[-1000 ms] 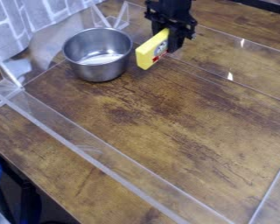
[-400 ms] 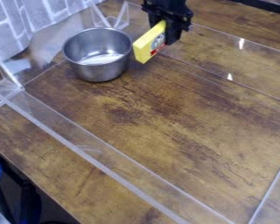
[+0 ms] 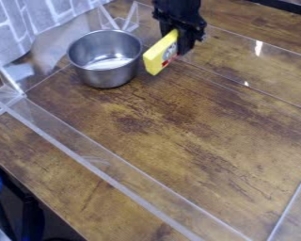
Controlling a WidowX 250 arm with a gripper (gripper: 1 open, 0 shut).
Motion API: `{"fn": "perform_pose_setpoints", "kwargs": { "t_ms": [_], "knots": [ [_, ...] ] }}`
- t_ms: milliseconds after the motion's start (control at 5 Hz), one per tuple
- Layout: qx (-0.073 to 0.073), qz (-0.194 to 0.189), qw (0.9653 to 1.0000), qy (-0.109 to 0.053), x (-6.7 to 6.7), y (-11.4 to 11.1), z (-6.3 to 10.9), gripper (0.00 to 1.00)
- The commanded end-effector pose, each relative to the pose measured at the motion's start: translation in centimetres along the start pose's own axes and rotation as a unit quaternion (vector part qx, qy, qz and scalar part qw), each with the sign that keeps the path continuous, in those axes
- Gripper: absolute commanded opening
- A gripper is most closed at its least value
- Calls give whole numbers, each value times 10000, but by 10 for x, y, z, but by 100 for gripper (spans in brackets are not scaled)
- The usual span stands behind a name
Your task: Move the yellow butter to the left side of the table
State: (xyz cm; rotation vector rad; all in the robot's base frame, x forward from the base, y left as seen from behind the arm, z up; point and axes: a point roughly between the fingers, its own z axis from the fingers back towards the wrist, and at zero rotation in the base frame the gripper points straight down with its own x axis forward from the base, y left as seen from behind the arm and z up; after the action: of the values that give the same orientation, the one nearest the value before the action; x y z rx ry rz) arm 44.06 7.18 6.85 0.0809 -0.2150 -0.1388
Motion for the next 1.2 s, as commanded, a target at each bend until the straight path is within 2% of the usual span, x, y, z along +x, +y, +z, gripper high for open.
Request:
{"fn": "perform_pose_setpoints", "kwargs": {
  "t_ms": [0,200,800,1000],
  "knots": [
    [88,-27,9991,-407,9,2,25,0],
    [82,-93,9987,-503,10,0,27,0],
    [125,-230,9960,-849,17,0,55,0],
    [158,-226,9962,-825,13,3,47,0]
  ]
}}
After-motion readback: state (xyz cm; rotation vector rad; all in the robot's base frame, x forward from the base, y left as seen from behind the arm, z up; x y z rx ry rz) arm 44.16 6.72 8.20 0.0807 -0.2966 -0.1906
